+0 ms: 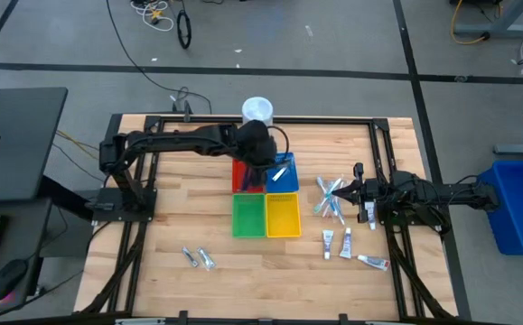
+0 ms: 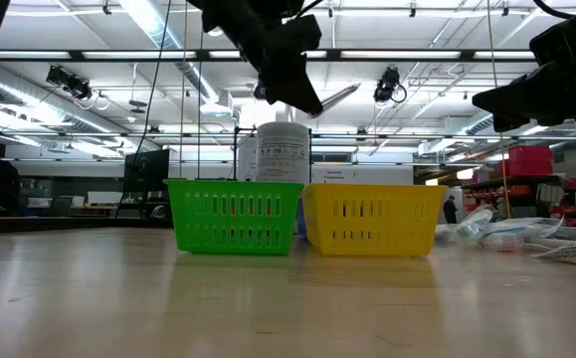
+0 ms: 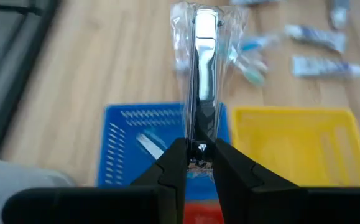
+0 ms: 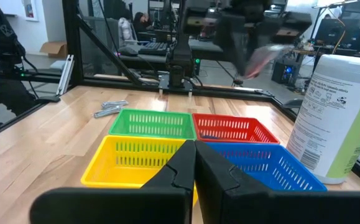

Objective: Pick & Place Travel size toiletries
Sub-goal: Put the silver nail cutter into the blue bin

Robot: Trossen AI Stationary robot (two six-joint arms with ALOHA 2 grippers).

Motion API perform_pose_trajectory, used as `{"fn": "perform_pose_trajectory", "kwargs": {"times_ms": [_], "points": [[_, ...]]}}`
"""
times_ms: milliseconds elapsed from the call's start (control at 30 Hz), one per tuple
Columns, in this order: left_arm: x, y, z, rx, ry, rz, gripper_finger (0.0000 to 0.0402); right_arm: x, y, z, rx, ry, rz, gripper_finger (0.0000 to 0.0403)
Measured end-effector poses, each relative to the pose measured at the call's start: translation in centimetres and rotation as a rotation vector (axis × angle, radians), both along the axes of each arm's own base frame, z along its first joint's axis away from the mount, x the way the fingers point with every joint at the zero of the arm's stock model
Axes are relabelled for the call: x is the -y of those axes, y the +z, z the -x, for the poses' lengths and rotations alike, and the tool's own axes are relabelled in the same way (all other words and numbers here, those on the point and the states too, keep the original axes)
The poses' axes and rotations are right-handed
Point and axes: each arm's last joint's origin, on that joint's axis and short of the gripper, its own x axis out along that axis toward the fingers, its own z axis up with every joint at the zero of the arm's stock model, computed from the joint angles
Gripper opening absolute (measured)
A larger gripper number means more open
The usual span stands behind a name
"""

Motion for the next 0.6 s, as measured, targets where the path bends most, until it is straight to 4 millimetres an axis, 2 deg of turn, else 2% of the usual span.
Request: {"fn": "perform_pose_trajectory", "kwargs": {"times_ms": [367, 467, 600], "points": [[-1.2, 0.7, -0.3, 0.093, 0.096, 0.011, 0.0066, 0.0, 0.0, 0.0, 0.000, 0.000, 0.000, 0.0013], [-1.5, -0.2, -1.0, 0.093, 0.108, 0.038, 0.0065, 0.0, 0.0, 0.0, 0.000, 0.000, 0.000, 0.0013], [-2.1, -2.9, -1.8, 0.033, 0.085, 0.096, 0.0064, 0.0, 0.0, 0.0, 0.002, 0.002, 0.000, 0.0013]]}}
